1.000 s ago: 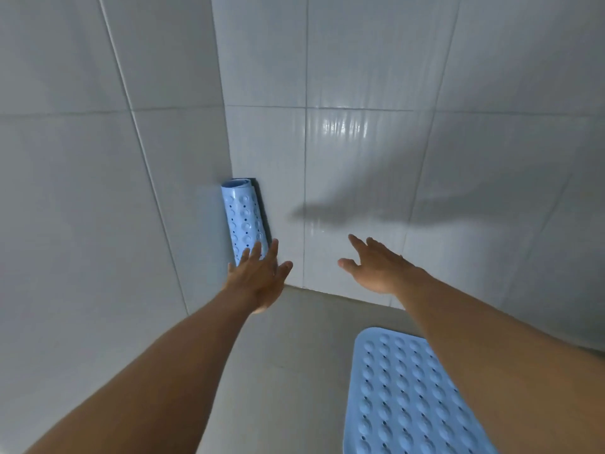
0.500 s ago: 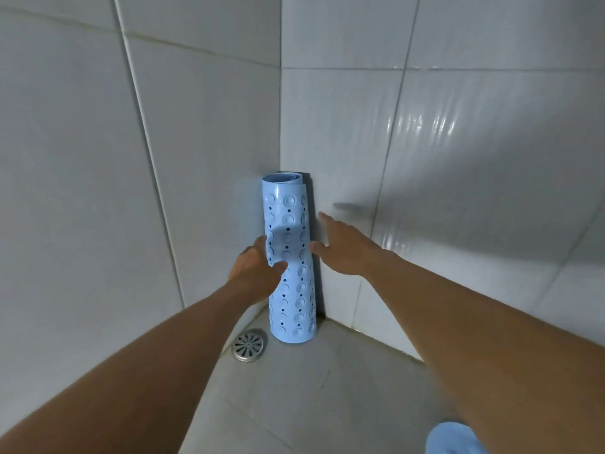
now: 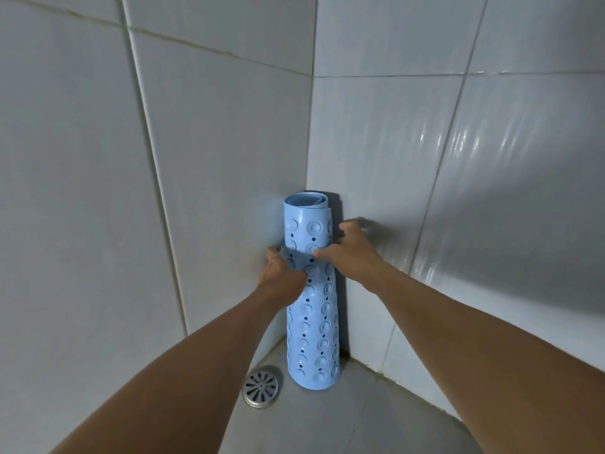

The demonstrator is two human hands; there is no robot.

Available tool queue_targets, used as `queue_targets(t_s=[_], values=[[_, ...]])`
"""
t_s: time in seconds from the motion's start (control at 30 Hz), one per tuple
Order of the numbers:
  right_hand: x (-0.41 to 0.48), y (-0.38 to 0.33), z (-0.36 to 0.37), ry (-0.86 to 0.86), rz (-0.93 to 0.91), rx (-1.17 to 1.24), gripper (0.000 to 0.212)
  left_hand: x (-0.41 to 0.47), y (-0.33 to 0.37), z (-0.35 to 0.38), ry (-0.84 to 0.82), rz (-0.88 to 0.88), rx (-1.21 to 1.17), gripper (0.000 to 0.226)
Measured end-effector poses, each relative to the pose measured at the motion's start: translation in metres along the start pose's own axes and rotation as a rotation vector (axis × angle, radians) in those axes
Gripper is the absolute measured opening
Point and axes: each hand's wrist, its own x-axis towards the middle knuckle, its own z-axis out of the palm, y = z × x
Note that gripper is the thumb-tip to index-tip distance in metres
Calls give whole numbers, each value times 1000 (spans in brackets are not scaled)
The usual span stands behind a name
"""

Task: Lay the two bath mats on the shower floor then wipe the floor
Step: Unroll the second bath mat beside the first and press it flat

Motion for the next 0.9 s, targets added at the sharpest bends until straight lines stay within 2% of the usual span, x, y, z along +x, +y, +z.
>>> queue_targets(t_s=[0.03,0.1,0.17,0.27,0.37,0.47,0.6,0.7,0.8,0.9], values=[[1,-1,-1,-27,38,44,83,0,-1,-1,-17,6,21,58],[-2,-9,-6,-98,95,83,53,1,-8,-5,-34,22,53,64],[-9,-13,-10,-164,131,115,37,-11,-9,-12,-65,29,52,65],[-26,-14,-15,-273,229,207,42,-29,-13,-17,-199,-42,-87,51],[-50,-10,-27,-365,311,318,38,-46,-16,-27,-310,-181,-237,51],[-74,0,-47,-435,327,492,48,-61,-21,-38,-330,-258,-467,45],[-113,3,-59,-416,406,600,42,-88,-24,-37,-302,-349,-661,26],[-139,5,-59,-373,409,643,39,-107,-28,-27,-269,-399,-639,37],[-162,10,-59,-365,436,566,31,-129,-33,-25,-280,-454,-654,44],[-186,17,-54,-391,497,475,30,-149,-40,-27,-390,-535,-648,52]])
